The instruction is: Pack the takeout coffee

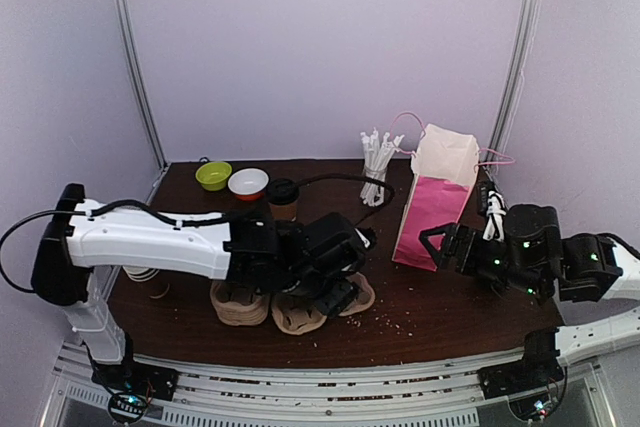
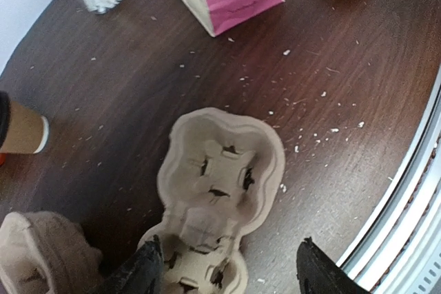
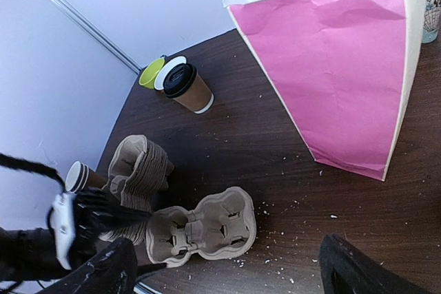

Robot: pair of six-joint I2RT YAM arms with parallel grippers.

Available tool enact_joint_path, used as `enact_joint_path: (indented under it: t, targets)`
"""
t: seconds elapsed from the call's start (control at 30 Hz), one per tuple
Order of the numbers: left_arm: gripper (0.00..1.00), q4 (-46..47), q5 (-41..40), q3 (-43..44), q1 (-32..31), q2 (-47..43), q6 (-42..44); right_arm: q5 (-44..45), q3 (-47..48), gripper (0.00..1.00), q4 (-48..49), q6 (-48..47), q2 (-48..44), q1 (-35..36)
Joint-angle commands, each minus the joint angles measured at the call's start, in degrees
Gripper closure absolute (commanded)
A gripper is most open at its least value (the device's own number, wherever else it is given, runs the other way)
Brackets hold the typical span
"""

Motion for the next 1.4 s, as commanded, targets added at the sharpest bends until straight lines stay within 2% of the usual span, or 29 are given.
enact_joint_path:
  t: [0.0,0.17,0.33,0.47,0.57,1.07,1.37]
  targets:
    - [0.30,-4.76,-8.41,-3.48,1.94,-12.81,-9.85,-4.35,0.39,0.06,3.33,-2.91,2.84,0.21]
    - [0.34,-8.86,-6.07,-11.59,11.73,-24.63,-19.31,-6.20,-0.17,0.07,6.87,-4.41,5.80,0.19]
    - [0.33,-9.48,-3.15,-17.57,18.96,-31.42,-18.08,-7.68,-0.77,0.07,9.61,-5.98,7.69,0.26]
    - [0.21,-12.14,-0.81,-18.23,22.65,-29.81,-17.11,-9.47,-2.09,0.07,13.01,-6.25,9.37,0.24]
    - [0.02,-12.18,0.38,-18.44,22.74,-26.77,-18.22,-10.67,-2.67,0.07,14.94,-6.37,10.55,0.24]
    - [0.02,-9.40,3.27,-20.90,22.74,-17.67,-17.61,-11.43,-4.44,0.06,16.83,-7.22,11.16,0.23]
    - [0.02,-8.42,2.79,-17.71,22.83,-14.02,-16.88,-11.61,-4.47,0.06,17.31,-7.49,11.87,0.17]
